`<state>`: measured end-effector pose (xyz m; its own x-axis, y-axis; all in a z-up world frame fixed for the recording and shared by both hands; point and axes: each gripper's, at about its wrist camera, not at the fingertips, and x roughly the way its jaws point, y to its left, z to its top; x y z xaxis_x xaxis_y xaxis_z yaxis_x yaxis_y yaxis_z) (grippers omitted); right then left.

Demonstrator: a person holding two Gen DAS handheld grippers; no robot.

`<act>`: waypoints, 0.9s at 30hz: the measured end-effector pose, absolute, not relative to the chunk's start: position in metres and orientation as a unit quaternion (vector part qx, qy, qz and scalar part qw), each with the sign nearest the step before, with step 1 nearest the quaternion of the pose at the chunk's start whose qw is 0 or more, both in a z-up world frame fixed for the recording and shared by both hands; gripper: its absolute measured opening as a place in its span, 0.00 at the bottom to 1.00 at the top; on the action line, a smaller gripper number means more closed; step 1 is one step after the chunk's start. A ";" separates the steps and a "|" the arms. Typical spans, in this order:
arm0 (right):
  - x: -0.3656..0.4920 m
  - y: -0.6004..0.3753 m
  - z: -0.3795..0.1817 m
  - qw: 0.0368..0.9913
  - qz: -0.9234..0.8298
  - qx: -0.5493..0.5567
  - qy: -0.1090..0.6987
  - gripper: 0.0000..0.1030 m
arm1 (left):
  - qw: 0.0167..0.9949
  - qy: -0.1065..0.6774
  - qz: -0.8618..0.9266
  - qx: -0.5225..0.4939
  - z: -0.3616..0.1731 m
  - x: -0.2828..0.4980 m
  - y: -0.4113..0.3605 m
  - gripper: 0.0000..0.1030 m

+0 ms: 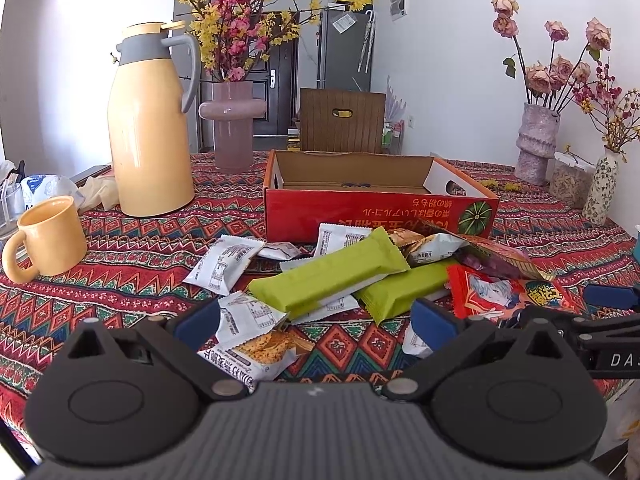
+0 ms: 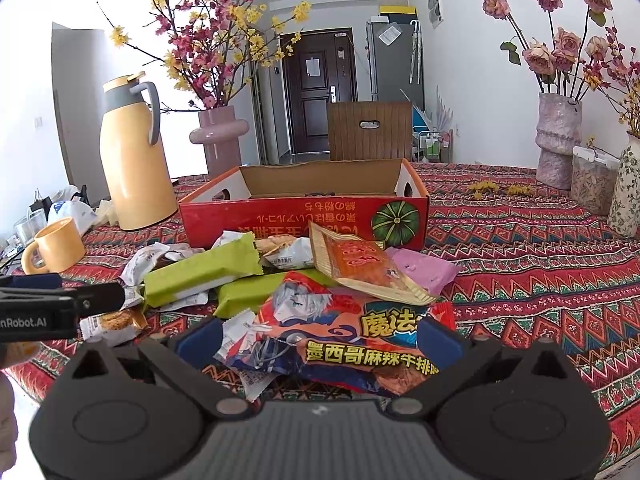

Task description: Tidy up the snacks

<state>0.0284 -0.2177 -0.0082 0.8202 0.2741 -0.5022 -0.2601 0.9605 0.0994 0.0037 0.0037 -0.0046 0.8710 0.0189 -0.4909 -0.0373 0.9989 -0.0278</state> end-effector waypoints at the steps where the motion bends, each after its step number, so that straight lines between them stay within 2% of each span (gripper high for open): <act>1: 0.029 -0.218 -0.009 0.954 0.140 0.013 0.265 1.00 | 0.967 0.254 0.015 -0.019 -0.005 0.004 0.004 1.00; 27: 0.030 -0.218 -0.013 0.953 0.139 0.015 0.270 1.00 | 0.966 0.258 0.018 -0.023 -0.008 0.003 0.004 1.00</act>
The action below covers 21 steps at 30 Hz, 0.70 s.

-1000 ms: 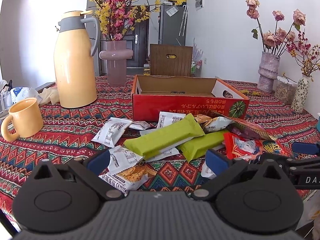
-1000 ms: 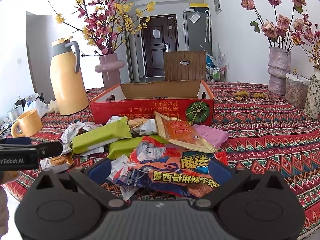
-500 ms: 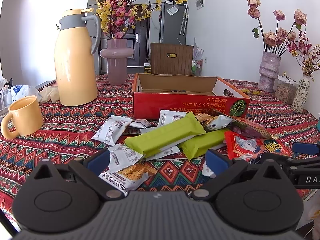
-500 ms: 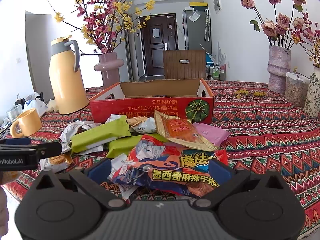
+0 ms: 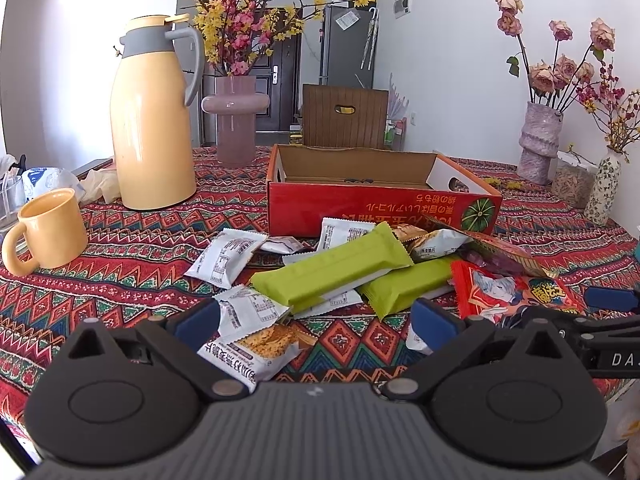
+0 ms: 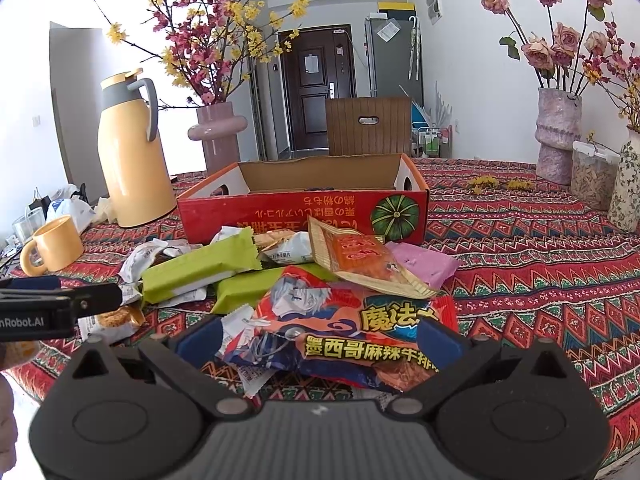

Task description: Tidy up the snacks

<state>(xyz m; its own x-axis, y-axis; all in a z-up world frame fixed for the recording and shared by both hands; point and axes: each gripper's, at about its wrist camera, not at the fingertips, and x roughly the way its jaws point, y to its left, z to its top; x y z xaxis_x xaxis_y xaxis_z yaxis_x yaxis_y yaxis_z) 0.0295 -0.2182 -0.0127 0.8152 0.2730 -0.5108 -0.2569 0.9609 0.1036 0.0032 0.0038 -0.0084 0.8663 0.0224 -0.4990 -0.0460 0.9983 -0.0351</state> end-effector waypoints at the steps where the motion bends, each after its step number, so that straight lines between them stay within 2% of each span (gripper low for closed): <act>1: 0.029 -0.218 -0.013 0.953 0.139 0.015 0.270 1.00 | 0.966 0.258 0.018 -0.023 -0.008 0.003 0.004 1.00; 21: 0.030 -0.219 -0.012 0.953 0.136 0.016 0.271 1.00 | 0.965 0.261 0.019 -0.025 -0.011 0.004 0.006 1.00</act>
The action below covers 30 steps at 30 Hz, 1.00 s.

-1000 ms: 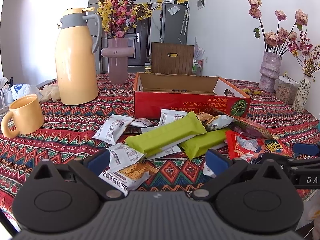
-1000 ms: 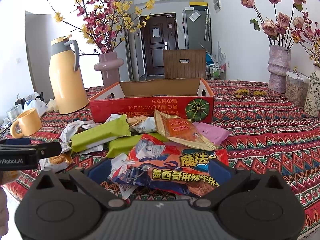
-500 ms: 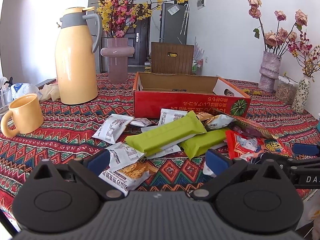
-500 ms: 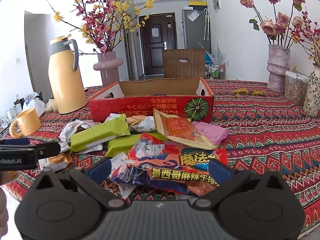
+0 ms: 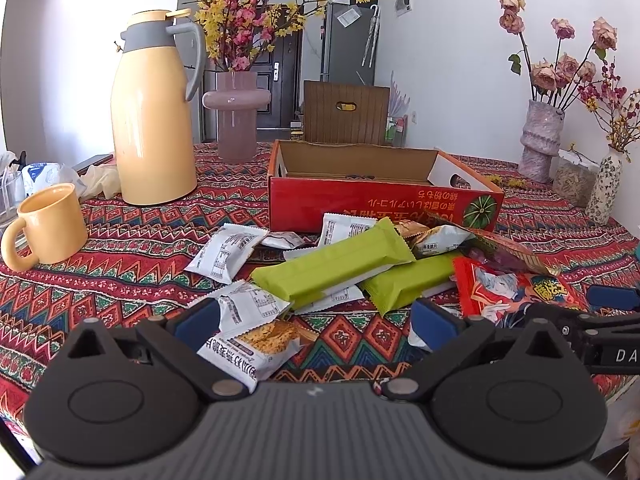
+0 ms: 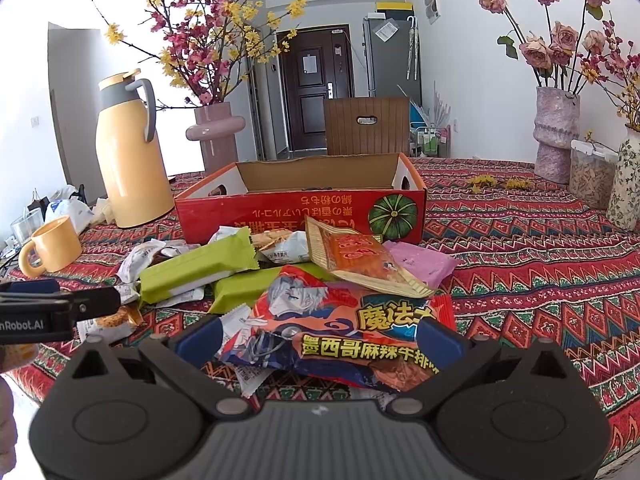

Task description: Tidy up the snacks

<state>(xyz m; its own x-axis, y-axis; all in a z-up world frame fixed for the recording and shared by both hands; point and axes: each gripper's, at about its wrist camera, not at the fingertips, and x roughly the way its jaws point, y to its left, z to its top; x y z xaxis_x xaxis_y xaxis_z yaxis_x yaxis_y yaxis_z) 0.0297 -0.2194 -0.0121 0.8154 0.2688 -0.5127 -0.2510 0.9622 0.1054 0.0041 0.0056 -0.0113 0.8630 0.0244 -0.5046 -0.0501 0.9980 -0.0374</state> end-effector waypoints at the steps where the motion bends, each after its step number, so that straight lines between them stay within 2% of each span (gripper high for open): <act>1: 0.030 -0.219 -0.012 0.953 0.137 0.017 0.272 1.00 | 0.965 0.261 0.019 -0.025 -0.011 0.004 0.006 1.00; 20: 0.034 -0.223 -0.007 0.959 0.131 0.014 0.251 1.00 | 0.965 0.261 0.021 -0.021 -0.015 0.010 0.010 1.00; 30: 0.069 -0.229 0.009 0.954 0.142 0.028 0.261 1.00 | 0.963 0.266 0.026 -0.026 -0.014 0.027 0.016 1.00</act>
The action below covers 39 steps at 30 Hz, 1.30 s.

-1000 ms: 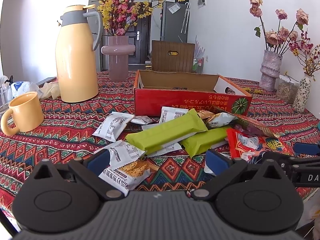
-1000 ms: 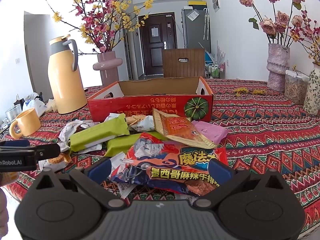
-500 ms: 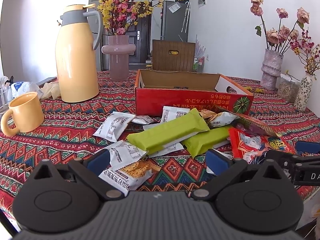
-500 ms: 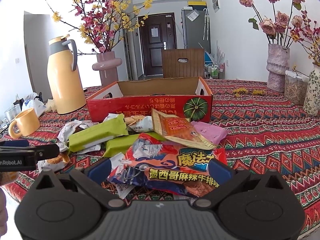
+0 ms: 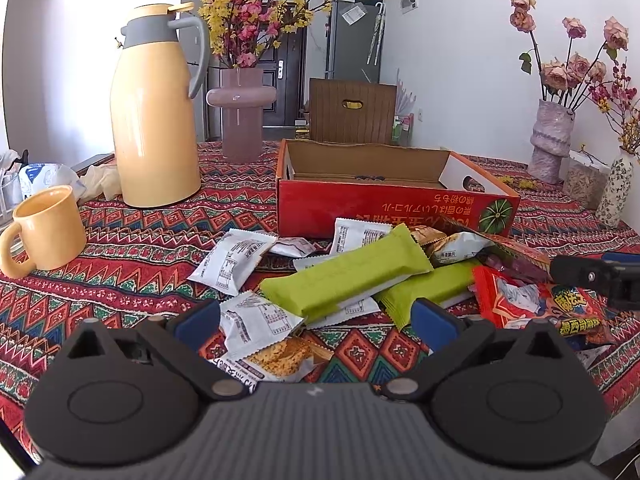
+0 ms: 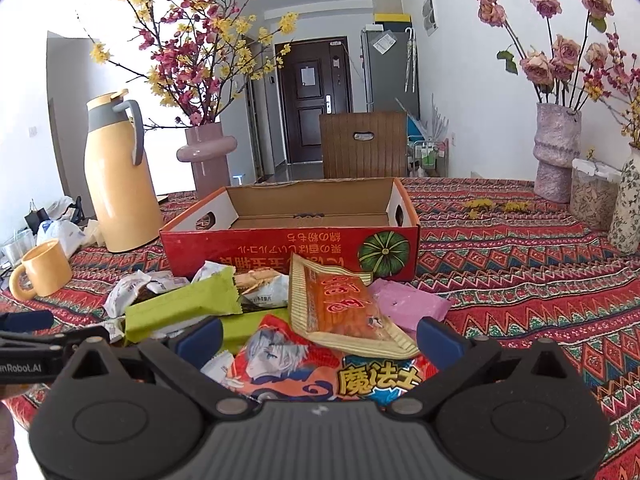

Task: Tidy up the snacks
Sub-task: 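Lower the right gripper onto the orange sausage-snack pack and close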

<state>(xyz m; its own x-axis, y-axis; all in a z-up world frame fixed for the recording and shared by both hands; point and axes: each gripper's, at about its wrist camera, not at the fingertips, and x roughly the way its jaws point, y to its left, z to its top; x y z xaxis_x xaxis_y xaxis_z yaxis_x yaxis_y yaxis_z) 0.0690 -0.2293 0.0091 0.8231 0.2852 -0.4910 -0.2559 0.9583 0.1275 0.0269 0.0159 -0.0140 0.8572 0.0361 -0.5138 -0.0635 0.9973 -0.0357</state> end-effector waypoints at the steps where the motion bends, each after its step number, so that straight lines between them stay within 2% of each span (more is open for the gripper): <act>1: 0.075 -0.231 0.012 0.951 0.149 0.037 0.268 1.00 | 0.963 0.267 0.027 -0.026 -0.014 0.029 0.017 1.00; 9: 0.139 -0.228 0.024 0.935 0.159 0.007 0.316 1.00 | 0.960 0.275 0.033 -0.030 -0.016 0.043 0.022 1.00; 13: 0.171 -0.227 0.014 0.913 0.169 0.007 0.370 0.99 | 0.959 0.280 0.035 -0.031 -0.018 0.047 0.025 1.00; 21: 0.202 -0.221 -0.006 0.885 0.184 0.014 0.427 0.95 | 0.955 0.290 0.041 -0.041 -0.023 0.056 0.033 1.00; 23: 0.210 -0.225 -0.013 0.876 0.183 0.031 0.445 0.86 | 0.955 0.290 0.042 -0.044 -0.023 0.057 0.035 1.00; 28: 0.216 -0.233 -0.021 0.867 0.191 0.065 0.455 0.80 | 0.952 0.299 0.046 -0.049 -0.028 0.062 0.040 1.00; 30: 0.215 -0.233 -0.021 0.866 0.196 0.068 0.455 0.72 | 0.951 0.303 0.045 -0.050 -0.030 0.065 0.039 1.00; 31: 0.215 -0.233 -0.022 0.865 0.199 0.069 0.455 0.64 | 0.950 0.304 0.044 -0.050 -0.030 0.065 0.039 1.00; 36: 0.216 -0.233 -0.026 0.864 0.196 0.062 0.459 0.50 | 0.950 0.306 0.046 -0.051 -0.029 0.066 0.039 1.00; 38: 0.216 -0.236 -0.026 0.866 0.193 0.068 0.456 0.36 | 0.950 0.306 0.046 -0.051 -0.029 0.066 0.040 1.00; 39: 0.215 -0.238 -0.025 0.868 0.195 0.073 0.452 0.35 | 0.950 0.306 0.047 -0.051 -0.029 0.065 0.040 1.00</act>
<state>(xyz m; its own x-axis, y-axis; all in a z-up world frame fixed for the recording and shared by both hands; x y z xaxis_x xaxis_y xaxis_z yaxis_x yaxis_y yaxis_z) 0.2153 -0.2380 -0.0251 0.5159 0.4044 -0.7552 -0.2729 0.9132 0.3025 0.0653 0.0396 -0.0291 0.8088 0.0579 -0.5852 -0.1201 0.9904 -0.0681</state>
